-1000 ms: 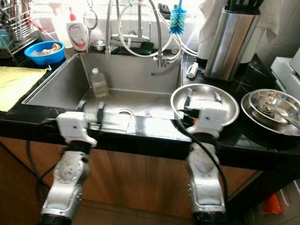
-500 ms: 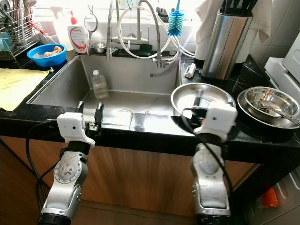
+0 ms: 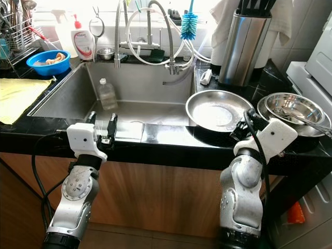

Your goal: Kitchen organization

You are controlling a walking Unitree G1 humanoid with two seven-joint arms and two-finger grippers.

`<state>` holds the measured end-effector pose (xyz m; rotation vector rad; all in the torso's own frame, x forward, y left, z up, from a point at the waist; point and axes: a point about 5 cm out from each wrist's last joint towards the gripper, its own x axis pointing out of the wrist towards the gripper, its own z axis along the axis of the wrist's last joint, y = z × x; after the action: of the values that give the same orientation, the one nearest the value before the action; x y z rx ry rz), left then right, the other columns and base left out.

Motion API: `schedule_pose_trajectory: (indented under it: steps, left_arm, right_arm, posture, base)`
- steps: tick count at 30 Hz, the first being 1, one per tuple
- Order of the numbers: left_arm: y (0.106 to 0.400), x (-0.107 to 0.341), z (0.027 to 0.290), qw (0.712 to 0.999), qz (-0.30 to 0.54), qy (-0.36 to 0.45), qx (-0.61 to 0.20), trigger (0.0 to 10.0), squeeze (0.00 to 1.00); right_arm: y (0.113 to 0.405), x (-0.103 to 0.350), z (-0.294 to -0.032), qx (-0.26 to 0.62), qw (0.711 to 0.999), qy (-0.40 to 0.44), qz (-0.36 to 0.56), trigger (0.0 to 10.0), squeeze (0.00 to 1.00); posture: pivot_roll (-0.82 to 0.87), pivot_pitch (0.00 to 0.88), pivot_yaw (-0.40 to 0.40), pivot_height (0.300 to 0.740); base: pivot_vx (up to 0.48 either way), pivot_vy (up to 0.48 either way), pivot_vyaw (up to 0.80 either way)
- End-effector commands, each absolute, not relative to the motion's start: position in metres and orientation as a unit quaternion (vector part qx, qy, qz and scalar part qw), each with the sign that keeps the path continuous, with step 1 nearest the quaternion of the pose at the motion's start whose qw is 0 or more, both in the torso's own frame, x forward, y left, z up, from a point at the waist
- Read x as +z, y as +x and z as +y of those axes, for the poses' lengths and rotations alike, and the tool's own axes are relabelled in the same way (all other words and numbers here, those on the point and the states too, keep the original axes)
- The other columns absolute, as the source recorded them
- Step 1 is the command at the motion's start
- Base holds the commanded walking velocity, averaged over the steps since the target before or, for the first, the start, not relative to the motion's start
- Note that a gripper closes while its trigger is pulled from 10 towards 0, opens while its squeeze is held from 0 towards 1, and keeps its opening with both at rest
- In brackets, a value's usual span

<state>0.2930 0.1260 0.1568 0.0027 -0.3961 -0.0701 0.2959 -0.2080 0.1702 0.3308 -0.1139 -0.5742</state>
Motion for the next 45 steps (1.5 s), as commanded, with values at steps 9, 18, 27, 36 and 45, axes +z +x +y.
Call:
schedule_pose_trajectory:
  steps: [9,18,27,36,45]
  left_arm:
    - [0.296,0.159,0.127,0.979,-0.202,0.009,-0.039,10.0,0.0]
    - [0.296,0.16,0.128,0.978,-0.203,0.012,-0.04,10.0,0.0]
    - [0.295,0.161,0.128,0.978,-0.203,0.017,-0.043,10.0,0.0]
    - [0.294,0.161,0.127,0.978,-0.203,0.022,-0.047,10.0,0.0]
    - [0.295,0.162,0.127,0.978,-0.204,0.023,-0.045,10.0,0.0]
  right_arm:
    - [0.311,0.167,-0.202,-0.265,0.942,0.204,0.016,10.0,0.0]
    - [0.312,0.162,-0.205,-0.28,0.931,0.232,0.032,10.0,0.0]
    - [0.318,0.152,-0.198,-0.261,0.927,0.262,0.063,0.0,0.0]
    - [0.322,0.149,-0.192,-0.251,0.928,0.265,0.08,10.0,0.0]
    - [0.327,0.152,-0.189,-0.242,0.927,0.274,0.077,0.0,0.0]
  posture:
    - [-0.15,0.0,0.029,0.74]
    - [-0.15,0.0,0.03,0.74]
    - [-0.14,0.0,0.033,0.74]
    - [-0.14,0.0,0.034,0.74]
    - [-0.13,0.0,0.029,0.74]
  base:
    - [0.0,0.0,0.0]
    - [0.0,0.0,0.0]
    - [0.0,0.0,0.0]
    - [0.0,0.0,0.0]
    - [0.0,0.0,0.0]
